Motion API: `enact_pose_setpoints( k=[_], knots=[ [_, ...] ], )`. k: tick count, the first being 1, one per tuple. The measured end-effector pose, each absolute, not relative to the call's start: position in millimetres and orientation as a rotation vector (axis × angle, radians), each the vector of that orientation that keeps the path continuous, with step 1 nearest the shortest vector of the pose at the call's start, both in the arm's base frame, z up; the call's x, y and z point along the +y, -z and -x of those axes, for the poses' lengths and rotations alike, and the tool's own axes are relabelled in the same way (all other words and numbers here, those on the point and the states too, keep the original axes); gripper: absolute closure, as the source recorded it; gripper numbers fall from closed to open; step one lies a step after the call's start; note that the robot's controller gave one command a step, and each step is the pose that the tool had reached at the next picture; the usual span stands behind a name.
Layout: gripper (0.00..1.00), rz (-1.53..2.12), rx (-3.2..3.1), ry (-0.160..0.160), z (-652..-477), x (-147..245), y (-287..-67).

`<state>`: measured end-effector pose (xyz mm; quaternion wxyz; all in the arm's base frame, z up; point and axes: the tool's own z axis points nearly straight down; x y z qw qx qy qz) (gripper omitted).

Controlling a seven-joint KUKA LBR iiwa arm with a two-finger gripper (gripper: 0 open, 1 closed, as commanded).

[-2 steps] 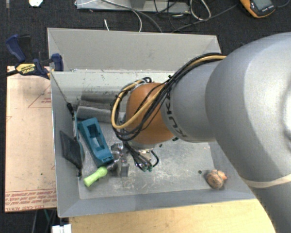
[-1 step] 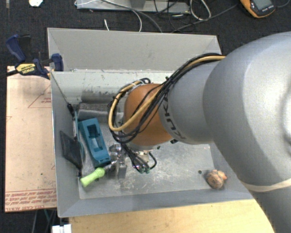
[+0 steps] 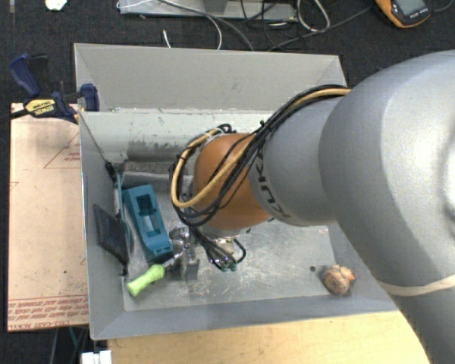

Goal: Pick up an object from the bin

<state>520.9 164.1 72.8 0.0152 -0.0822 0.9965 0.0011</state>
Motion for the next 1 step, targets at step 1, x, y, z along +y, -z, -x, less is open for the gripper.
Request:
enact_pose_setpoints(
  k=[1],
  knots=[
    [1.0,0.218,3.11,-0.002,-504.3,165.4,-133.9]
  ],
)
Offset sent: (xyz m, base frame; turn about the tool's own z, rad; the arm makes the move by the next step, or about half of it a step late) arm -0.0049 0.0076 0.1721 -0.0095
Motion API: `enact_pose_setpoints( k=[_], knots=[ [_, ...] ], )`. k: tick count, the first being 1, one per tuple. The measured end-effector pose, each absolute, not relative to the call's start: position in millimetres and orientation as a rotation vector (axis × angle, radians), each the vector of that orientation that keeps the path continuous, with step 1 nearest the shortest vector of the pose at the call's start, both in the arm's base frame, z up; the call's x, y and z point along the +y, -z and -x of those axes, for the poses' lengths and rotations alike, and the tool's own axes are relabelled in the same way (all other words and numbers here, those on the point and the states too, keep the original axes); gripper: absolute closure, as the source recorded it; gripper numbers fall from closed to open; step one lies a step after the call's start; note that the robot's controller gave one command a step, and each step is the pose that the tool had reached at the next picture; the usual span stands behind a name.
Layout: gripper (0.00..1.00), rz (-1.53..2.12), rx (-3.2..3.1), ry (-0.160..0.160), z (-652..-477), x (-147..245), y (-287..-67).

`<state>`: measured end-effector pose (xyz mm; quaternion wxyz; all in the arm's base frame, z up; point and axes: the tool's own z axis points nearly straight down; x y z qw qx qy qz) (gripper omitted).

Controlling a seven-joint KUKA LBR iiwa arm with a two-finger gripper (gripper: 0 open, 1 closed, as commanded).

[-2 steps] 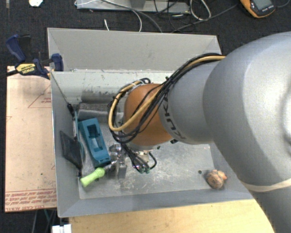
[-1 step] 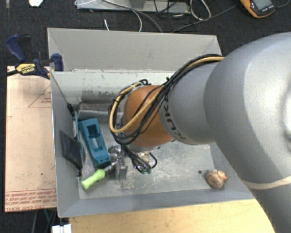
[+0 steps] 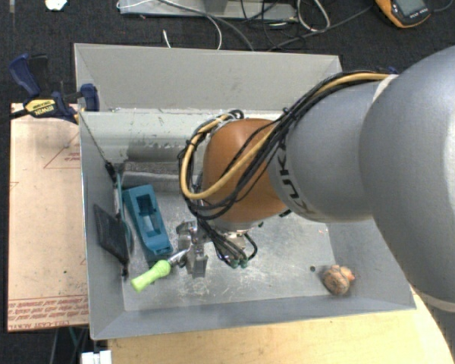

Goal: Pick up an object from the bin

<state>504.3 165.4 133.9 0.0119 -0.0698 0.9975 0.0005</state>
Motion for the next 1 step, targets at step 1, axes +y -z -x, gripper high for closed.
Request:
enact_pose_setpoints(
  k=[1],
  knots=[
    [1.0,0.246,3.11,0.0,-511.6,169.8,-208.7]
  ],
)
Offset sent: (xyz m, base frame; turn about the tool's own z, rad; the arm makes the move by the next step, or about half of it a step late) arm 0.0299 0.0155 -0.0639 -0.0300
